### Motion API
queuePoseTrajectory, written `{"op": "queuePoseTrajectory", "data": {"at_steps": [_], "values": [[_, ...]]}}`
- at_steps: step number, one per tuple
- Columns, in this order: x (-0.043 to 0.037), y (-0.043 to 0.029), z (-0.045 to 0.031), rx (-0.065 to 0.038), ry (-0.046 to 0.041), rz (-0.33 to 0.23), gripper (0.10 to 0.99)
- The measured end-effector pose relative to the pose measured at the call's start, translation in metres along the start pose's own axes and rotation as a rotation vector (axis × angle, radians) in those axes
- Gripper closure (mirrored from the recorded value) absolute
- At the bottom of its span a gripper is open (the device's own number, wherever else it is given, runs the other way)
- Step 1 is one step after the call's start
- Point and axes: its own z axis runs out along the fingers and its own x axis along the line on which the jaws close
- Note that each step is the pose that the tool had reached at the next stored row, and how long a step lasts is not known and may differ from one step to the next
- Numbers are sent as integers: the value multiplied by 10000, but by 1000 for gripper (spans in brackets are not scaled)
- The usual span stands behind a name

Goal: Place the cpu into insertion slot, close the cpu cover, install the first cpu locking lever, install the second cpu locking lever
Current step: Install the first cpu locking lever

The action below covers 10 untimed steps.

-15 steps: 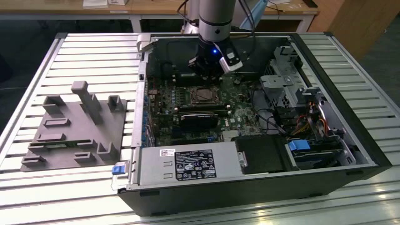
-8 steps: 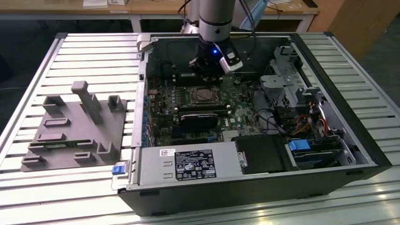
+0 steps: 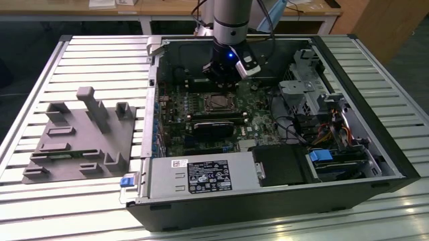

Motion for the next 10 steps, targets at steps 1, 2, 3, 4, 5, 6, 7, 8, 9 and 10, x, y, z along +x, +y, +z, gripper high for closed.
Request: {"op": "queuePoseTrajectory", "data": {"at_steps": [1,2,3,4,5,6,7,8,9,10], "values": [[0,2,4,-1,-1,0,969],[-1,4,9,-4,-2,0,969],[-1,6,13,-3,0,-1,969],[-1,7,14,0,0,-2,969],[-1,9,15,-2,-1,-4,969],[-2,11,16,-5,-2,-5,969],[-2,13,17,-9,-2,-8,969],[-2,14,17,-14,-2,-10,969],[-2,16,17,-18,-3,-11,969],[-2,16,17,-20,-3,-13,969]]}}
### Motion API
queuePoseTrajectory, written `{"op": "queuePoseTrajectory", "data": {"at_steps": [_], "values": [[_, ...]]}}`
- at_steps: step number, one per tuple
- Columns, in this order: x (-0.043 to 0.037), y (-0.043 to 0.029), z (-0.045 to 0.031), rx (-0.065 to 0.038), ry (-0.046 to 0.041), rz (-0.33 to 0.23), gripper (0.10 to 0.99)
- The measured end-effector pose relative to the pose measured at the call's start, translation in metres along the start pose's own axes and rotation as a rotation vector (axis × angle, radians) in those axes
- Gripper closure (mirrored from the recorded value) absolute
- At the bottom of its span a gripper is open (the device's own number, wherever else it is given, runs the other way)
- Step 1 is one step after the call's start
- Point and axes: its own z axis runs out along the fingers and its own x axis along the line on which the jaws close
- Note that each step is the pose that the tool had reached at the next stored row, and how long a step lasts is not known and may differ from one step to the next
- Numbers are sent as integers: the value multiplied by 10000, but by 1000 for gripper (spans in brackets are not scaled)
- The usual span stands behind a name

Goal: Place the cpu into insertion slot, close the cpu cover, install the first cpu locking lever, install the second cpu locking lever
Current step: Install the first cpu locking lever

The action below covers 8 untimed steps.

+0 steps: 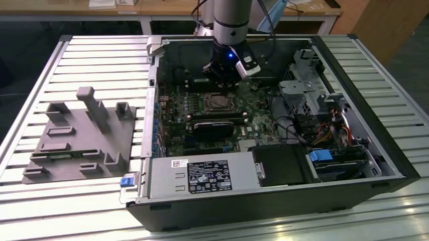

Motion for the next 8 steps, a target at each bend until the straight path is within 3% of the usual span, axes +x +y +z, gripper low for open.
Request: {"op": "queuePoseTrajectory", "data": {"at_steps": [8], "values": [[-2,2,-93,1,0,0,969]]}}
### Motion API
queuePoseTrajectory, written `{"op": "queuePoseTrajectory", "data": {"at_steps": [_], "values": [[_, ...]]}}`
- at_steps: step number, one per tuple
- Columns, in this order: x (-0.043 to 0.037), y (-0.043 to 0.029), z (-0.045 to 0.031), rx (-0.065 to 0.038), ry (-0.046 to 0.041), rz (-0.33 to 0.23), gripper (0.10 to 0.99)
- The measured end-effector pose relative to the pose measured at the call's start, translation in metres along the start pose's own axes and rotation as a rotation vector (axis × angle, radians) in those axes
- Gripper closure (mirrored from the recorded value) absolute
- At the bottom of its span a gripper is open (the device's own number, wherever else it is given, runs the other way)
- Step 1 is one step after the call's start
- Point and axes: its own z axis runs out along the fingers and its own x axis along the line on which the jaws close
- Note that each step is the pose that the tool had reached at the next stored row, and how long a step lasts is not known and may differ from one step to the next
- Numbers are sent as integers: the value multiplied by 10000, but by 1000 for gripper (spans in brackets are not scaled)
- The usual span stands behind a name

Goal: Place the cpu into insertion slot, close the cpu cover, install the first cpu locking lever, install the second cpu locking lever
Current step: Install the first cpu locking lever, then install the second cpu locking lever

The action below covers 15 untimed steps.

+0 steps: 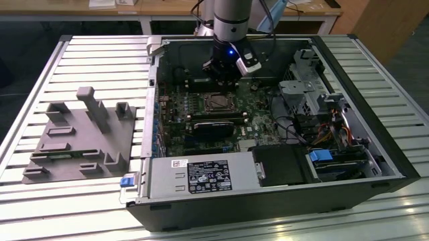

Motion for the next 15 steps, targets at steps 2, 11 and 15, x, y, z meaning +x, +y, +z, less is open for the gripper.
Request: {"op": "queuePoseTrajectory", "data": {"at_steps": [2,11,15], "values": [[0,1,-6,-2,-1,0,969],[-2,-31,-7,0,0,-1,969],[-3,-49,-8,0,1,-1,969]]}}
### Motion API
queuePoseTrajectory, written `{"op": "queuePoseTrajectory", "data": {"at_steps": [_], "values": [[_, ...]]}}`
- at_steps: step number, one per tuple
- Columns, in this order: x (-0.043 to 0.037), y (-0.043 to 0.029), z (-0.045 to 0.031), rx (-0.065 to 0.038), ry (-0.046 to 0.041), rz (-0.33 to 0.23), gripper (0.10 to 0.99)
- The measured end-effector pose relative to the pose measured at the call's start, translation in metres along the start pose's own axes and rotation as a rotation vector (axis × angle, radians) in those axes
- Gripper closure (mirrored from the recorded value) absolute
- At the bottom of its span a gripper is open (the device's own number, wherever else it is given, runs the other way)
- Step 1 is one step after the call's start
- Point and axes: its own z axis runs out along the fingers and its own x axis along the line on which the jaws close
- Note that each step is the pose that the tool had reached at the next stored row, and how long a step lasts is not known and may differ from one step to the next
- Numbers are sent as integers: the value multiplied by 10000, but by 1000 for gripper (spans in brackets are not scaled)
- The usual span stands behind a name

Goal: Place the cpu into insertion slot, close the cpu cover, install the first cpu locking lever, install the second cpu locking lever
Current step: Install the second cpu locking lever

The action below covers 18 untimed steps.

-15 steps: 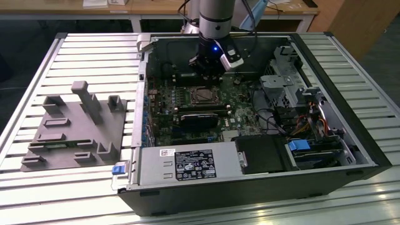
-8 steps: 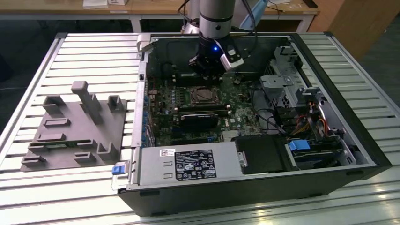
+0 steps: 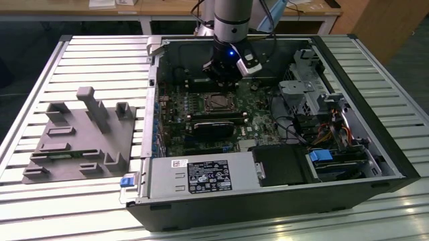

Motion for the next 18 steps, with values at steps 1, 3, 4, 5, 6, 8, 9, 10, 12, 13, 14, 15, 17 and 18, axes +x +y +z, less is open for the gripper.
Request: {"op": "queuePoseTrajectory", "data": {"at_steps": [1,3,4,5,6,8,9,10,12,13,14,15,17,18], "values": [[0,-4,0,0,0,0,969],[-1,-16,0,-1,0,0,969],[-1,-23,0,-1,0,1,969],[-1,-32,0,-1,0,0,969],[-2,-41,-1,-1,0,0,969],[-3,-63,-1,-2,-1,0,969],[-3,-72,-1,-2,0,0,969],[-5,-80,-1,-2,0,0,969],[-6,-94,-1,-2,0,0,969],[-6,-101,-2,-2,0,0,969],[-6,-105,-2,-2,0,0,969],[-6,-108,-2,-3,0,0,969],[-6,-110,-13,-2,0,2,969],[-7,-110,-25,-3,0,1,969]]}}
